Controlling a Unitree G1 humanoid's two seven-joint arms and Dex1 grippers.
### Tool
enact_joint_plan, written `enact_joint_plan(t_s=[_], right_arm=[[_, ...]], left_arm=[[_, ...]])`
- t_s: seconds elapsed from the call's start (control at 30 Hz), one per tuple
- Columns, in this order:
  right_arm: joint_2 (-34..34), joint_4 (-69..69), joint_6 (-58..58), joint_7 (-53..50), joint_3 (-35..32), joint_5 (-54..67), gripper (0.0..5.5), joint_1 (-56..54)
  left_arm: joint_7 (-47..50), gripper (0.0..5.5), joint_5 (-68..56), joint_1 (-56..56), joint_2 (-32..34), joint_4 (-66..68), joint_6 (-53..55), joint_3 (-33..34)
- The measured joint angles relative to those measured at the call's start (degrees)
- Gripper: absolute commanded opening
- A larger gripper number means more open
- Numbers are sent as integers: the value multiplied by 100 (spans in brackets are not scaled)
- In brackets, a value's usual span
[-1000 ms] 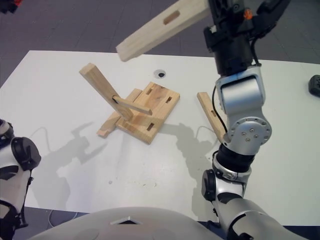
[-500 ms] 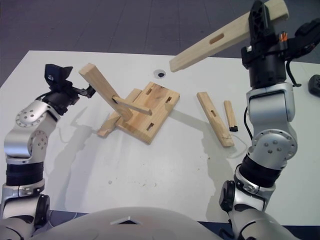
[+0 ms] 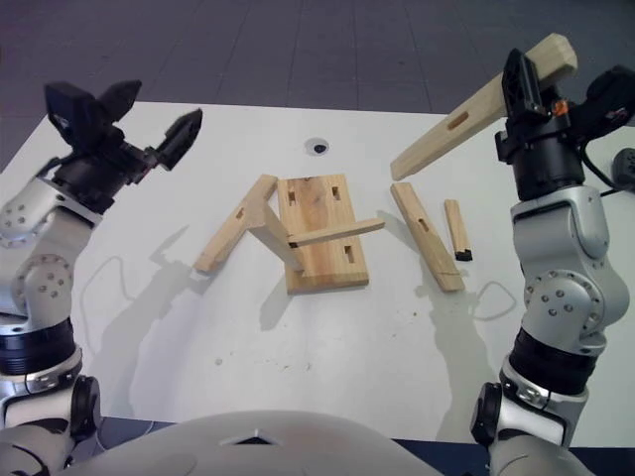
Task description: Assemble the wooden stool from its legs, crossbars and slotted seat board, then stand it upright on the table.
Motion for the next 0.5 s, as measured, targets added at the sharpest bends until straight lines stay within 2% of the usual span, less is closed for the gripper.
enact_joint_plan(t_s=[0.13, 0.23, 0.4, 0.5], right_arm=[[0, 208, -26, 217, -23, -109, 102, 24], [0, 495, -45, 447, -133, -178, 102, 84], [23, 627, -44, 626, -122, -331, 102, 77], [70, 623, -39, 650, -121, -333, 102, 74]], left_arm=[[-320, 540, -1887, -75, 322, -171, 587, 264], [-1181, 540, -2954, -462, 1125, -574, 1368, 86], [-1809, 540, -3157, -412, 1373, -604, 1818, -535], [-1956, 540, -2335, -390, 1398, -689, 1614, -962]])
